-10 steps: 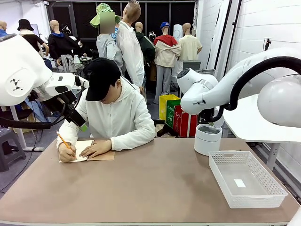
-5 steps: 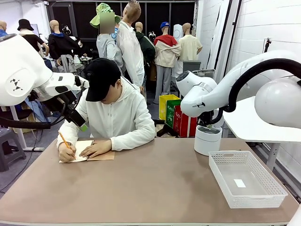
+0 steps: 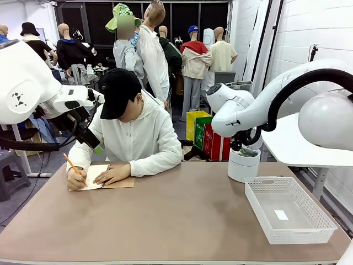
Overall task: Sort the paper based on its condition.
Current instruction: If a person hands you a paper, place it in the Organizing basket , and if it's crumpled, put it in the Trash can.
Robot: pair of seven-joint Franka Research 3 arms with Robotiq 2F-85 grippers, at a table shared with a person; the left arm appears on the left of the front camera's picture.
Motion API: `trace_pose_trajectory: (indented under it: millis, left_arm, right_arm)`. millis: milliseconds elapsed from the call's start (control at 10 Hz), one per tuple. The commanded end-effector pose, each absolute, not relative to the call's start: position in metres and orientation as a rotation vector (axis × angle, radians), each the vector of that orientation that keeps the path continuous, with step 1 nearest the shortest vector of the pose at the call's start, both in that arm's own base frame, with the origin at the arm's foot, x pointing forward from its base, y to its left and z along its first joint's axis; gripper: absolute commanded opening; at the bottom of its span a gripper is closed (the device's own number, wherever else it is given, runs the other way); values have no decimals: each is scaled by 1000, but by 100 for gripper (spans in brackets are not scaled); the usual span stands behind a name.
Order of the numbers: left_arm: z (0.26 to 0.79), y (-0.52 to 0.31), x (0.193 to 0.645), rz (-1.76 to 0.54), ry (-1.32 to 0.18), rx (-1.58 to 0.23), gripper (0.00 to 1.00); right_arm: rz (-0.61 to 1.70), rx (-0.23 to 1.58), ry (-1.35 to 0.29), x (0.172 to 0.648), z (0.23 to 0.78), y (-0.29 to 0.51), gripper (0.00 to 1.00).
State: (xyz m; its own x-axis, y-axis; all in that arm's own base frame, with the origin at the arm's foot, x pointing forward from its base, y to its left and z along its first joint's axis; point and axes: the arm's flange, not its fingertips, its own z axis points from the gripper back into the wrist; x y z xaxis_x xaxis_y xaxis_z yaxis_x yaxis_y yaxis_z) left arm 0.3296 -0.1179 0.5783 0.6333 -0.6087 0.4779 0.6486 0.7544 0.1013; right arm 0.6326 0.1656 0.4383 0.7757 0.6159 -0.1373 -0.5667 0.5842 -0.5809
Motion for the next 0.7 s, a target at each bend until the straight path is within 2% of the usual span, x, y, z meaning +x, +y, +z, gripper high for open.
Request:
trace_pose_trajectory:
  millis: [0, 600]
  left_arm:
    - [579, -117, 329, -730, -515, -100, 100]
    - [579, -117, 329, -730, -515, -100, 100]
  right_arm:
    - [658, -674, -83, 639, 442, 168, 100]
    - [676, -624, -13, 628, 451, 185, 100]
